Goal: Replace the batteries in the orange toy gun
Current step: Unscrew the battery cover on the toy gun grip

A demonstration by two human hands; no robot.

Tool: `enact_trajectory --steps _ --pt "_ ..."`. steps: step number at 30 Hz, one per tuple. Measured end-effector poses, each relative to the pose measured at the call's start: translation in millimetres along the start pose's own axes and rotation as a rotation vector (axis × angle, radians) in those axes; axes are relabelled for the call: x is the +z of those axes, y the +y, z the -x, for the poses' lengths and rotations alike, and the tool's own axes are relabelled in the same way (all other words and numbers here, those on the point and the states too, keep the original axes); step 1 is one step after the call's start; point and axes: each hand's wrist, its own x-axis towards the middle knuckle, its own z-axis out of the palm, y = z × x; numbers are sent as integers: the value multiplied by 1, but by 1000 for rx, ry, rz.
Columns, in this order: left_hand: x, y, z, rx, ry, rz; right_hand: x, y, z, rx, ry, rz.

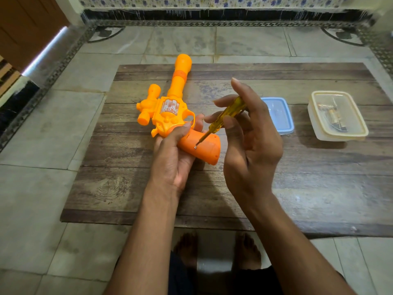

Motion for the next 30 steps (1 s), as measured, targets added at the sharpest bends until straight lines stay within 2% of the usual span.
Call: enact_trajectory --steps 22,30 --pt "0 -1 1 -15 11 8 2 3 1 -35 -39 53" --pt "-1 -1 2 -7 17 7 4 -2 -3 -105 2 187"
